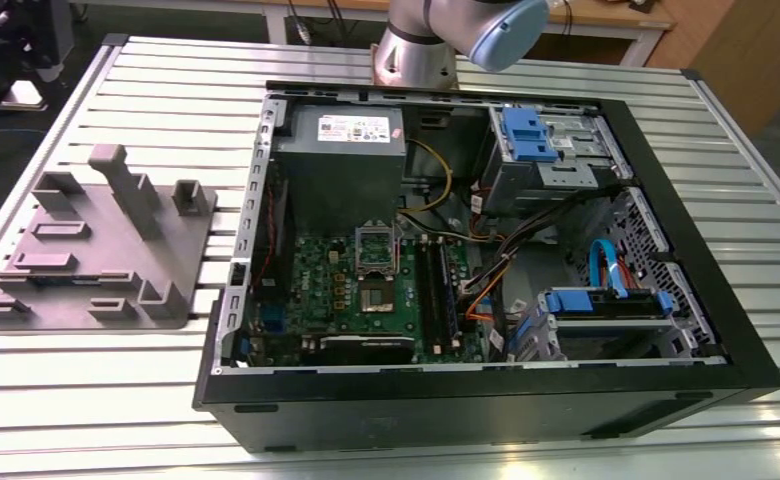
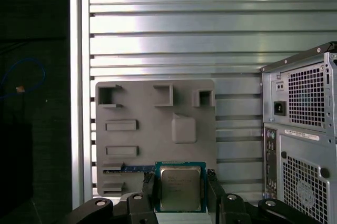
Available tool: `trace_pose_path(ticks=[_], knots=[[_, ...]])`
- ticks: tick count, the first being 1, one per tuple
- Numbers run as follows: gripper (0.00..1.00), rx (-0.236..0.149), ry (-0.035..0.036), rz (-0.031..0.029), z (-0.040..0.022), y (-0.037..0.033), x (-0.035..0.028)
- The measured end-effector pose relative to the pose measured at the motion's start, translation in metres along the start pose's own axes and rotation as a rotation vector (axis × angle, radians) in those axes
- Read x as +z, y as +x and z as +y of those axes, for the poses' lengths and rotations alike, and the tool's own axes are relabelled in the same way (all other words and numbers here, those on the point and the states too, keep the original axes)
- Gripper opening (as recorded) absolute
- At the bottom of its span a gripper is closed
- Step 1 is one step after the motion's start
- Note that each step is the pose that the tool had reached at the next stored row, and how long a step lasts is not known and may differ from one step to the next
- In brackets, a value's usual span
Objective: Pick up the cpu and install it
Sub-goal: 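Pick up the cpu and move it towards the insertion slot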
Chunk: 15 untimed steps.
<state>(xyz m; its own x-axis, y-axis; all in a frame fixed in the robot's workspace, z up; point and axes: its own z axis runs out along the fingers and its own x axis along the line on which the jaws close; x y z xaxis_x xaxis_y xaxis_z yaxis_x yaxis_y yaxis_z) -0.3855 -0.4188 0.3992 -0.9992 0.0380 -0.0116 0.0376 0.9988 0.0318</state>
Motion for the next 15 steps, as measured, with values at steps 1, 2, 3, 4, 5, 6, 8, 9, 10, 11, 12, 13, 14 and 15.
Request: trace_pose_path(ticks=[1, 2, 3, 4, 5, 6, 8, 9, 10, 11, 12, 13, 14, 15], knots=[[0.47, 0.0, 0.0, 0.0, 0.0, -0.0003, 0.0], [0.47, 0.0, 0.0, 0.0, 0.0, -0.0006, 0.0], [0.47, 0.0, 0.0, 0.0, 0.0, -0.0008, 0.0], [0.47, 0.0, 0.0, 0.0, 0.0, -0.0011, 0.0], [0.47, 0.0, 0.0, 0.0, 0.0001, -0.0013, 0.0], [0.47, 0.0, 0.0, 0.0, 0.0001, -0.0016, 0.0], [0.47, 0.0, 0.0, -0.0001, 0.0001, -0.0022, 0.0001], [0.47, 0.0, 0.0001, 0.0, 0.0001, -0.0026, 0.0], [0.47, 0.0, 0.0, 0.0, 0.0001, -0.0028, 0.0], [0.47, 0.0, 0.0, 0.0, 0.0001, -0.0031, 0.0001], [0.47, 0.0, 0.0, 0.0, 0.0001, -0.0034, 0.0001], [0.47, 0.0, 0.0, 0.0, 0.0001, -0.0037, 0.0], [0.47, 0.0, 0.0, 0.0, 0.0002, -0.004, 0.0], [0.47, 0.0, 0.0, 0.0, 0.0002, -0.0042, 0.0001]])
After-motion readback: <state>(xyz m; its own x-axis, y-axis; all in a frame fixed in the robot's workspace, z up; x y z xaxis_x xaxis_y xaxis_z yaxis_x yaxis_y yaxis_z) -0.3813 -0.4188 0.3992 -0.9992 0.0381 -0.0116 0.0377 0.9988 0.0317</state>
